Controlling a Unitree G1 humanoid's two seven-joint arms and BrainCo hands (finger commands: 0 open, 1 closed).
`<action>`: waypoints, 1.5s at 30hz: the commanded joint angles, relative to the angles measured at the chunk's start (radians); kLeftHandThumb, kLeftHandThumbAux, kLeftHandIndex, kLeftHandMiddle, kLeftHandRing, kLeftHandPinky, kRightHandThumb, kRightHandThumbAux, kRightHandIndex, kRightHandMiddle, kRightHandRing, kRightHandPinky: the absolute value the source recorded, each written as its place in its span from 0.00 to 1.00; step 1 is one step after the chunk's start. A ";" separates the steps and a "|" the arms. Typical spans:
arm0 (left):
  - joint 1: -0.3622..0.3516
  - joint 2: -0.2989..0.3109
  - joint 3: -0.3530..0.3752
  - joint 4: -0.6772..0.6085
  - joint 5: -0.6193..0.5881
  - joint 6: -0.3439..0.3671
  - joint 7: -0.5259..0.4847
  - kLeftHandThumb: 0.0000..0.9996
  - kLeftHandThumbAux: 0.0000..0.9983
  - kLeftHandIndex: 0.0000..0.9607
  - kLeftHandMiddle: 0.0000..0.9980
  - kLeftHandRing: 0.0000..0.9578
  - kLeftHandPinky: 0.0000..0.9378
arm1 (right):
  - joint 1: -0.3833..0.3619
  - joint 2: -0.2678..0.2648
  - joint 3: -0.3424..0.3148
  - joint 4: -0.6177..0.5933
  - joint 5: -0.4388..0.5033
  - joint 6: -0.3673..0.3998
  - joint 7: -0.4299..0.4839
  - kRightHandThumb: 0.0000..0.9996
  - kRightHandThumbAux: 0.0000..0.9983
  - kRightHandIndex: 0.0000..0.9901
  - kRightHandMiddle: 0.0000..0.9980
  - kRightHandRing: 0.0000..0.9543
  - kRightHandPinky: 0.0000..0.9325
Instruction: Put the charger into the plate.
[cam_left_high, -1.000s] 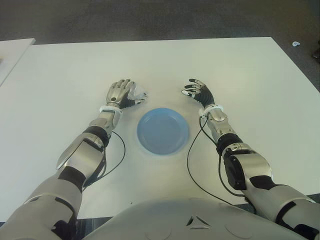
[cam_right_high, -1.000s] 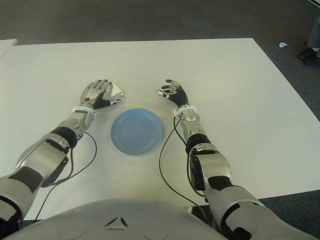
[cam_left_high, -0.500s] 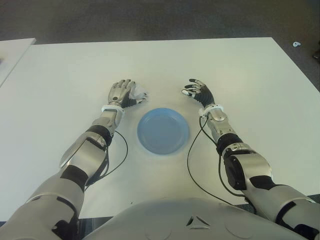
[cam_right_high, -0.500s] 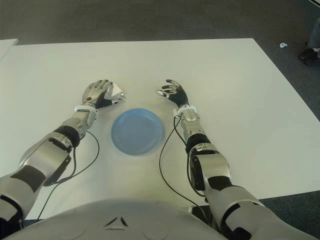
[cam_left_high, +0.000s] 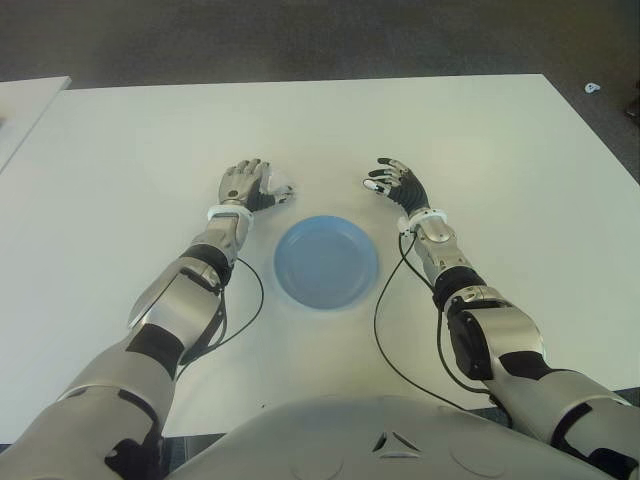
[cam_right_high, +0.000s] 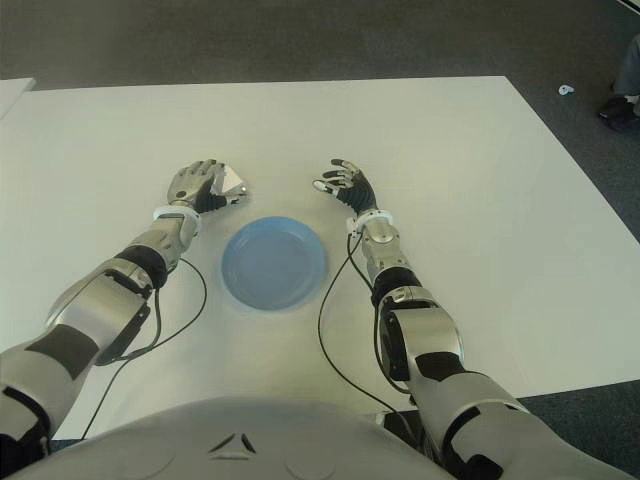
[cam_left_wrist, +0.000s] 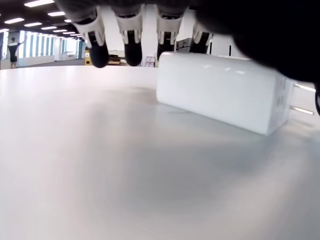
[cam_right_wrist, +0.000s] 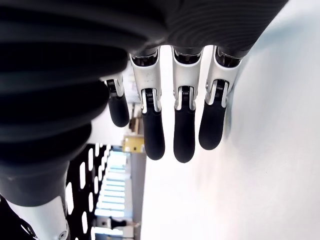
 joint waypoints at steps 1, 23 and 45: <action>-0.011 -0.011 0.012 0.021 -0.025 0.018 -0.036 0.22 0.23 0.00 0.00 0.00 0.00 | 0.031 0.005 -0.003 0.011 0.006 0.014 0.004 0.34 0.73 0.18 0.36 0.37 0.38; -0.031 -0.025 0.036 0.044 -0.068 0.082 -0.090 0.20 0.23 0.00 0.00 0.00 0.00 | 0.039 0.003 -0.003 0.006 0.007 0.003 0.013 0.35 0.73 0.19 0.35 0.37 0.37; -0.001 -0.018 0.015 0.059 -0.057 0.090 -0.112 0.20 0.23 0.00 0.00 0.00 0.00 | 0.040 0.000 -0.005 0.002 0.007 0.008 0.011 0.34 0.75 0.19 0.35 0.37 0.37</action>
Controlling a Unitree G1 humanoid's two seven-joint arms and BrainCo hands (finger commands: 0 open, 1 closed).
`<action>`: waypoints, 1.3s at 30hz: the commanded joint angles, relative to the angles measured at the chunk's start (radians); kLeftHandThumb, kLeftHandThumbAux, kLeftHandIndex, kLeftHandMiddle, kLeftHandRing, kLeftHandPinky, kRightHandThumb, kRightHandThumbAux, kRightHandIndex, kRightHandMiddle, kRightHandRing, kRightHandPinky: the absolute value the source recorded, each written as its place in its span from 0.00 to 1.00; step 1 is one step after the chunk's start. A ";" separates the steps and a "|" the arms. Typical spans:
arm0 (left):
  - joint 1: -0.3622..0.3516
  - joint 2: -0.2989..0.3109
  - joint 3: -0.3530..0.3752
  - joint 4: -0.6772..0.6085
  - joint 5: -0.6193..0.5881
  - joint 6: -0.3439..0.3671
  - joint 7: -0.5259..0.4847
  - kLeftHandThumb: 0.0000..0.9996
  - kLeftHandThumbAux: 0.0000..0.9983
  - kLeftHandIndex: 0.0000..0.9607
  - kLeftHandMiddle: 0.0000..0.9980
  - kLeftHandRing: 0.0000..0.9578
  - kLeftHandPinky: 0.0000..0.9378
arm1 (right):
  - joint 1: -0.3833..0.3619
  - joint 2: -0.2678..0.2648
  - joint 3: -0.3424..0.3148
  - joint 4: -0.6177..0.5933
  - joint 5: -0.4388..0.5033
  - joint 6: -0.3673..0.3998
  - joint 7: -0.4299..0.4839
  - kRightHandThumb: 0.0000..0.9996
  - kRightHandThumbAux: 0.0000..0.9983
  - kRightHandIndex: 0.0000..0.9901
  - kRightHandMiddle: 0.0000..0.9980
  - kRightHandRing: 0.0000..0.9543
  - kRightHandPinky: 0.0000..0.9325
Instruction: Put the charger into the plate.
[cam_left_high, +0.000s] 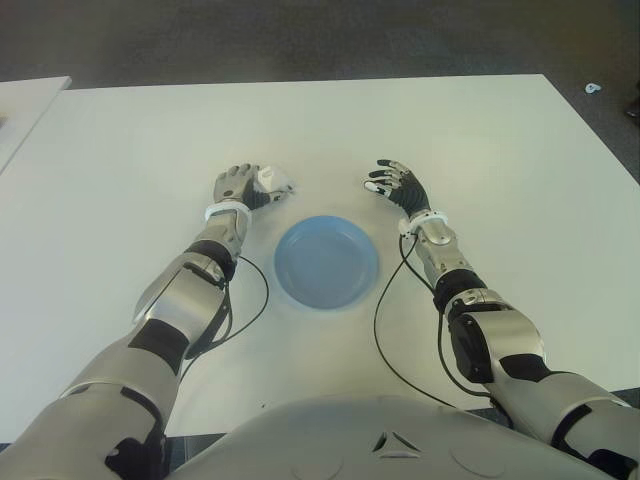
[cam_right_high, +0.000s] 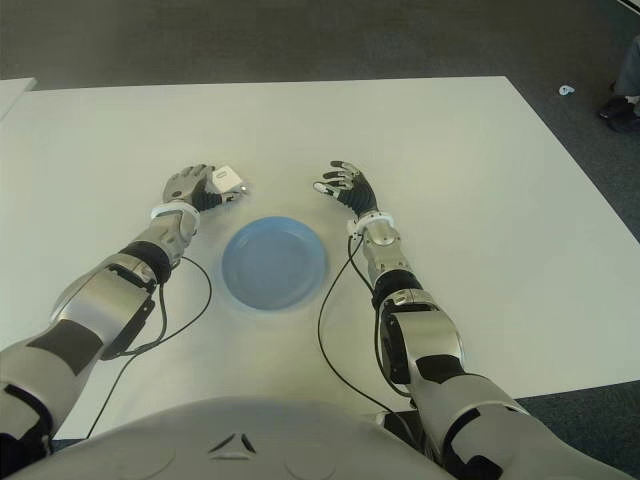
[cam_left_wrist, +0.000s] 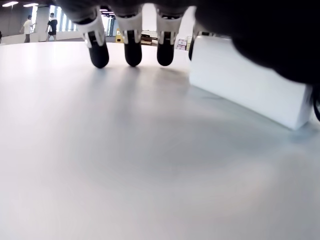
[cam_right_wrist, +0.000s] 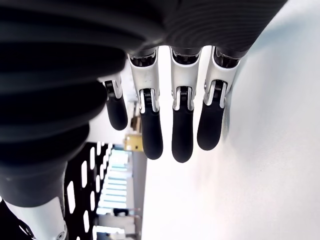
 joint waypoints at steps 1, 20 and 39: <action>0.030 -0.001 -0.010 0.021 0.004 0.010 -0.042 0.20 0.23 0.00 0.00 0.00 0.00 | 0.023 0.002 -0.004 0.012 0.006 0.020 -0.001 0.33 0.75 0.19 0.35 0.37 0.37; 0.042 0.013 -0.024 0.027 0.009 0.018 -0.107 0.22 0.24 0.00 0.00 0.00 0.00 | 0.017 0.015 -0.007 0.006 0.012 0.028 -0.010 0.30 0.80 0.20 0.36 0.38 0.39; 0.031 0.033 -0.024 0.022 0.003 0.011 -0.161 0.34 0.28 0.10 0.20 0.23 0.29 | 0.008 0.019 0.001 0.008 0.003 0.027 -0.023 0.26 0.80 0.20 0.36 0.38 0.37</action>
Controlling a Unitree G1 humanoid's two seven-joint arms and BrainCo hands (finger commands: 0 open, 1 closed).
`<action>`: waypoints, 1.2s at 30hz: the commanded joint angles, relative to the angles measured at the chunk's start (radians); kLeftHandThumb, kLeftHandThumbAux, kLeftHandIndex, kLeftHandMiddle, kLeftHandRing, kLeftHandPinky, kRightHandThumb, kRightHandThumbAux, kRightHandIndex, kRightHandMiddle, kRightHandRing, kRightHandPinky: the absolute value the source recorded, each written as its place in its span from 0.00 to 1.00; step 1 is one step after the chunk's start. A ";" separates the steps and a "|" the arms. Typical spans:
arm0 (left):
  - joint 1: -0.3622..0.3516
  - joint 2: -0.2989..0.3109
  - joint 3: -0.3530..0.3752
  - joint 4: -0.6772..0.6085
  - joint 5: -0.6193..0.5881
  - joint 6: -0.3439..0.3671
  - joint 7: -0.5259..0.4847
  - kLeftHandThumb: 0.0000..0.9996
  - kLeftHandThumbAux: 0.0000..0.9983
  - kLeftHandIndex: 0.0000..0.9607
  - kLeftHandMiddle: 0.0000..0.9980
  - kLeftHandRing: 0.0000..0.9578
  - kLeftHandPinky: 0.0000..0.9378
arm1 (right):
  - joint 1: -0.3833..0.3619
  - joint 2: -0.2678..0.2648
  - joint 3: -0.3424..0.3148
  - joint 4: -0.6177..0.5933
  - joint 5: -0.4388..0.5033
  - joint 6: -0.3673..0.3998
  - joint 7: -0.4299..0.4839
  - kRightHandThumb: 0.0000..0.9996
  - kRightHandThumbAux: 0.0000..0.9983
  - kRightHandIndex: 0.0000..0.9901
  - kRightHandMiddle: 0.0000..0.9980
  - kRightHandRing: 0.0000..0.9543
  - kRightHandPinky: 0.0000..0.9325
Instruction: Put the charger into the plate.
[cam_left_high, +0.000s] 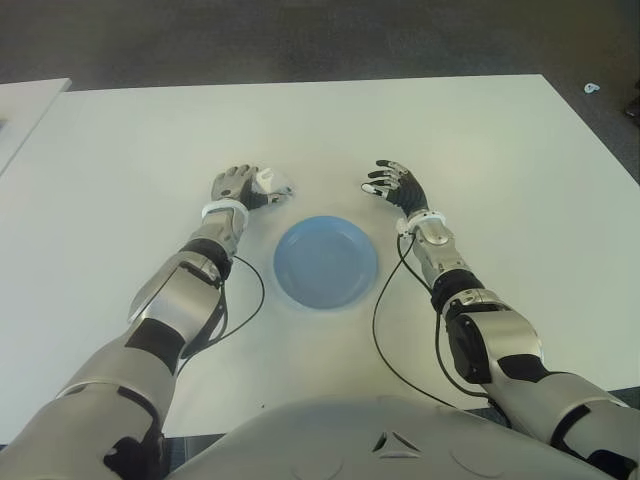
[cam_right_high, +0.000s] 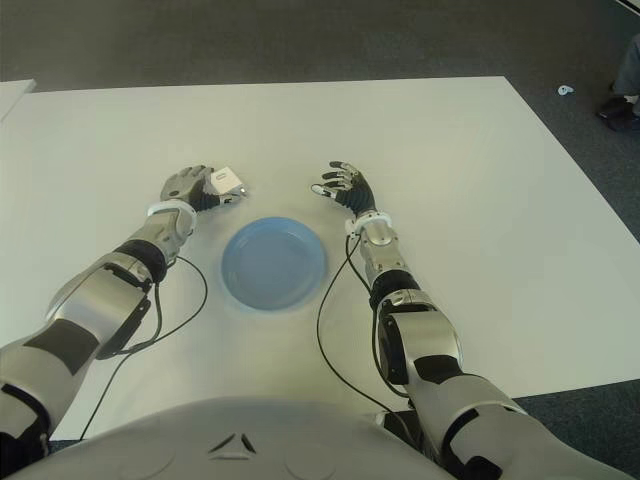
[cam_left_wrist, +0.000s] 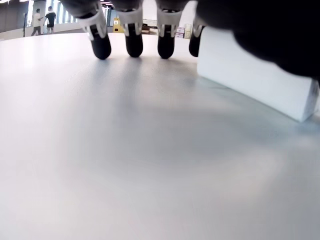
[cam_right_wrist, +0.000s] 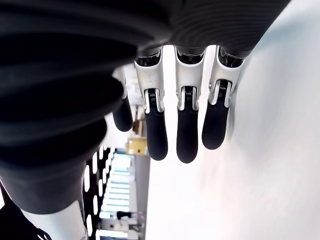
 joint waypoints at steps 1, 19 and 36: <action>0.031 0.008 -0.002 0.023 -0.004 0.009 -0.070 0.40 0.30 0.15 0.32 0.36 0.41 | 0.008 0.006 0.002 0.014 0.000 0.027 -0.004 0.26 0.79 0.20 0.36 0.38 0.37; -0.018 -0.020 0.020 -0.030 -0.014 0.042 0.099 0.73 0.69 0.46 0.80 0.83 0.88 | -0.008 0.008 0.012 0.021 -0.012 0.038 -0.036 0.19 0.78 0.20 0.37 0.38 0.37; -0.015 -0.007 0.085 -0.055 -0.071 0.002 0.149 0.73 0.69 0.46 0.80 0.83 0.86 | -0.022 0.010 0.017 0.026 -0.019 0.055 -0.060 0.19 0.79 0.21 0.36 0.38 0.38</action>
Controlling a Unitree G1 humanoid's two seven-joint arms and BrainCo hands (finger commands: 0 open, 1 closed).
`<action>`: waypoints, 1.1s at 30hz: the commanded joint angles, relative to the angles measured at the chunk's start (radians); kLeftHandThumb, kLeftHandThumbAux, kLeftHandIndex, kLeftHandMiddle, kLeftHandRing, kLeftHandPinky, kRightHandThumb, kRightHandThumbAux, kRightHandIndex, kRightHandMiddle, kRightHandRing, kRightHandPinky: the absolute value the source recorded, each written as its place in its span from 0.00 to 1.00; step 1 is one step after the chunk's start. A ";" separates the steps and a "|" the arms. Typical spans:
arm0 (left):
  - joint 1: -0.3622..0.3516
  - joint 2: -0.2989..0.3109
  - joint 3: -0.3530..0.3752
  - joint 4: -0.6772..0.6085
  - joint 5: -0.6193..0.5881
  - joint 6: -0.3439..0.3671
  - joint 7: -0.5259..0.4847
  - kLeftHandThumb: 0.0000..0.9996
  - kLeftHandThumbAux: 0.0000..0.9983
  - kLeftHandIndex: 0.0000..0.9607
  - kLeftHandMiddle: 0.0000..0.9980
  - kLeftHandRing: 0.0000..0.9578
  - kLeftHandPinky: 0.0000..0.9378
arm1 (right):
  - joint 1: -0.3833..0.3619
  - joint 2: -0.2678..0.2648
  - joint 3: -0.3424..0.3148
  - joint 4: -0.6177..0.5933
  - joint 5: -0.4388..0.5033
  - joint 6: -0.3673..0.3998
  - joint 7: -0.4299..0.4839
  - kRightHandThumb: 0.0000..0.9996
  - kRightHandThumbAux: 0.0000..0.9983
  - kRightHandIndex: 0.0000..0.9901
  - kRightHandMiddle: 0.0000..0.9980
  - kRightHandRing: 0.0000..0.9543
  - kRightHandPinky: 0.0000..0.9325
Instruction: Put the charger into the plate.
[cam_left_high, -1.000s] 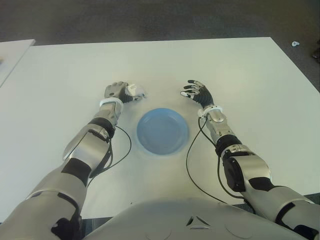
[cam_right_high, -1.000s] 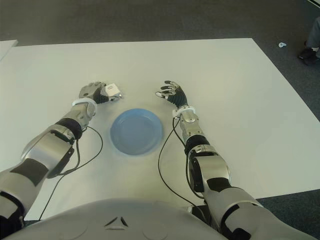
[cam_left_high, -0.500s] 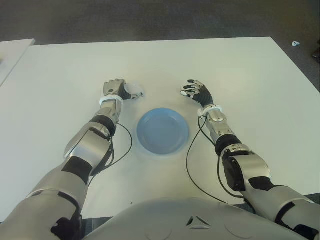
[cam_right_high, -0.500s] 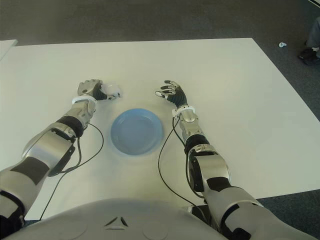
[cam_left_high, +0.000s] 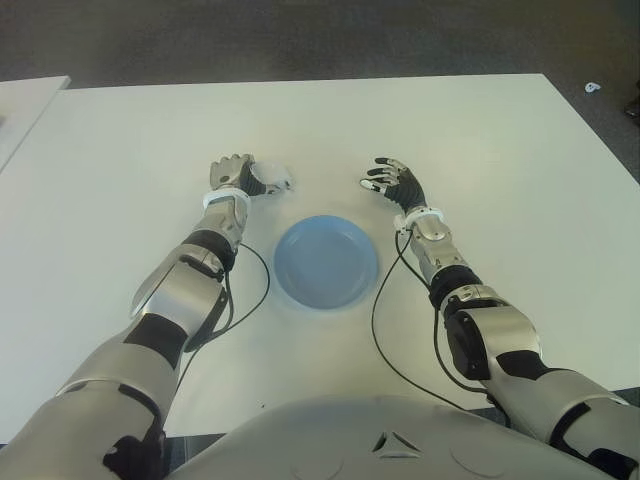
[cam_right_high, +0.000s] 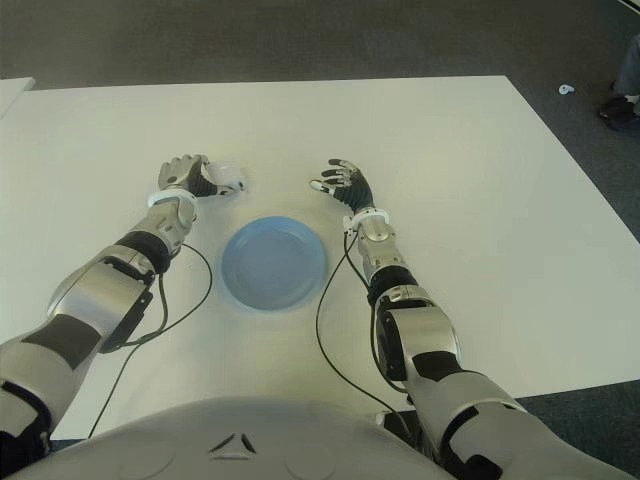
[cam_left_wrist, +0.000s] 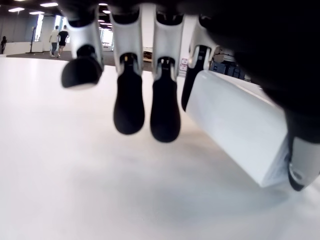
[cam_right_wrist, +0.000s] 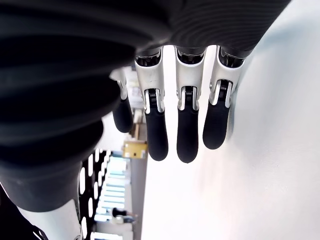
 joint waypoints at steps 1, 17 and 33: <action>0.018 0.006 0.023 -0.008 -0.027 -0.012 0.013 0.73 0.69 0.46 0.80 0.83 0.86 | 0.002 0.005 0.005 0.019 -0.007 0.027 -0.007 0.19 0.79 0.21 0.36 0.38 0.38; 0.030 0.012 0.055 -0.027 -0.054 -0.050 0.026 0.73 0.69 0.46 0.81 0.84 0.87 | 0.001 0.004 0.010 0.017 -0.015 0.032 -0.019 0.21 0.80 0.22 0.37 0.38 0.38; 0.141 0.089 0.085 -0.356 -0.058 -0.155 0.020 0.72 0.70 0.46 0.83 0.86 0.84 | -0.002 0.002 0.015 0.018 -0.012 0.045 -0.011 0.19 0.78 0.22 0.36 0.37 0.37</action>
